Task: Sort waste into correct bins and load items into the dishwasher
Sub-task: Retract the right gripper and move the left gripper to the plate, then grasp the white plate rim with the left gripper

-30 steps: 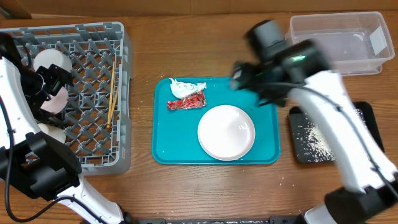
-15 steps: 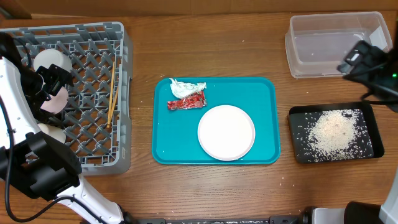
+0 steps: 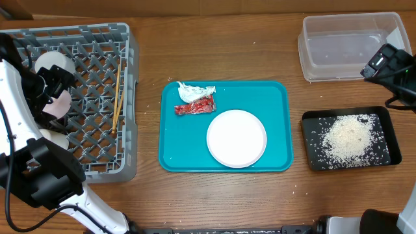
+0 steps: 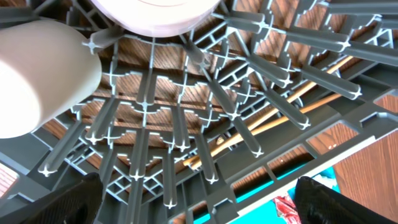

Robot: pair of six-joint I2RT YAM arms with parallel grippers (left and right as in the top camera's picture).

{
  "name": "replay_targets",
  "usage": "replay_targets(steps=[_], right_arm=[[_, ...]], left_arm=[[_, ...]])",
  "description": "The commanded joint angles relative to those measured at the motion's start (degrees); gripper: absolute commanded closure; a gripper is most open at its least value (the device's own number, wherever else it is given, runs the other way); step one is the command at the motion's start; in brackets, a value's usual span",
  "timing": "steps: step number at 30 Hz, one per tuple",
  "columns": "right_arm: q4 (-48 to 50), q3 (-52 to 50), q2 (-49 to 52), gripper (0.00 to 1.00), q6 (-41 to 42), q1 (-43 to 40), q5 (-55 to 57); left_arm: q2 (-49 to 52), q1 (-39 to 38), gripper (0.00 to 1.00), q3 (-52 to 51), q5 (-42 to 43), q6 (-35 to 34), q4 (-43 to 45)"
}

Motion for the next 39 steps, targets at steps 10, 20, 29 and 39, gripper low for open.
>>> replay_targets(steps=[10, 20, 29, 39], right_arm=[[0.13, 0.94, -0.04, 0.00, -0.39, -0.26, 0.61], [0.13, 0.94, -0.04, 0.00, -0.39, -0.26, 0.61], [0.13, 0.94, -0.04, 0.00, -0.39, -0.26, 0.61], [0.13, 0.94, -0.04, 0.00, -0.39, -0.26, 0.61]], left_arm=[[-0.04, -17.49, 0.12, -6.10, 35.28, 25.44, -10.58], [0.35, -60.54, 0.20, -11.37, 17.68, 9.16, 11.19], [4.98, -87.10, 0.21, -11.37, -12.61, -3.08, 25.00], [10.51, -90.29, 0.39, -11.37, -22.14, -5.70, 25.03]])
